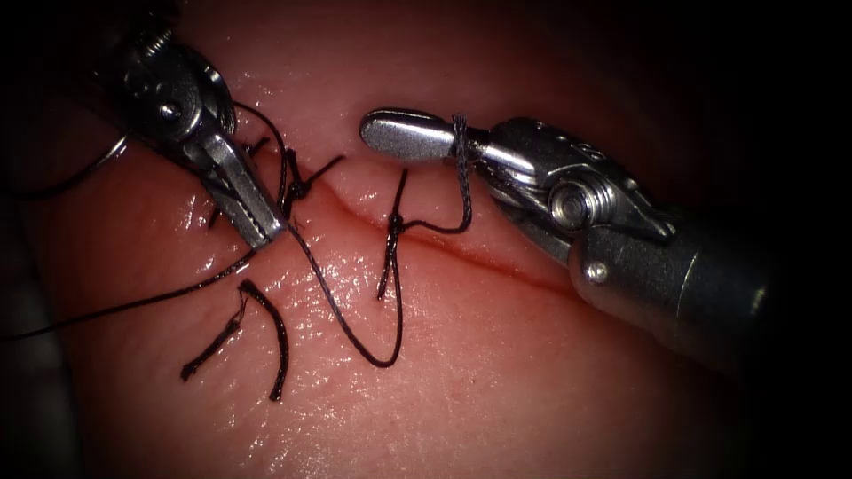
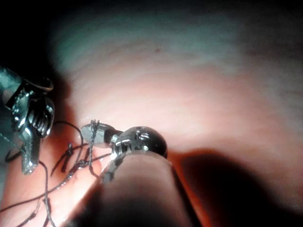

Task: Wound Closure
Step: Wrap the suture twice counter-clockwise around the right gripper

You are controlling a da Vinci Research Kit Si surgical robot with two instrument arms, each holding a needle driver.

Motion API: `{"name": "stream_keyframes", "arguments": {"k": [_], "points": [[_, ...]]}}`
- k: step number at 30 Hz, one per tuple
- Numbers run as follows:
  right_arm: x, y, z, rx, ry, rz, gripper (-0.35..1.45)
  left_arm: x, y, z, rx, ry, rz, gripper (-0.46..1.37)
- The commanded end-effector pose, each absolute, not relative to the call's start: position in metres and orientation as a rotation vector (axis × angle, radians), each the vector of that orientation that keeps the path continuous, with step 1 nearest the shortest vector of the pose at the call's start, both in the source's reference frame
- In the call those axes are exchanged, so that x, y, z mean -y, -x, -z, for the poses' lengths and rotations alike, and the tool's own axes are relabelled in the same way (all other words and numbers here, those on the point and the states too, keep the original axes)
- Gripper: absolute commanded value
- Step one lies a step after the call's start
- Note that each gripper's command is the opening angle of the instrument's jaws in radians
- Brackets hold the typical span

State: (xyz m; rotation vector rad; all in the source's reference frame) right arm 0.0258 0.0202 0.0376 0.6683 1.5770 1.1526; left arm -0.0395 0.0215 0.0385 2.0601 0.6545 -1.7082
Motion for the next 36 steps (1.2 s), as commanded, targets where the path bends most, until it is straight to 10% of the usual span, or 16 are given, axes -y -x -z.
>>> {"name": "stream_keyframes", "arguments": {"k": [1, 36], "points": [[-0.0204, -0.0257, -0.0376, -1.570, -0.655, -1.169, -0.35, -0.0215, 0.0395, -0.0384, -0.656, -2.059, 1.705, -0.35], [-0.0175, -0.0169, -0.0350, -1.538, -0.496, -1.178, -0.35, -0.0198, 0.0383, -0.0379, -0.613, -2.051, 1.698, -0.35]]}}
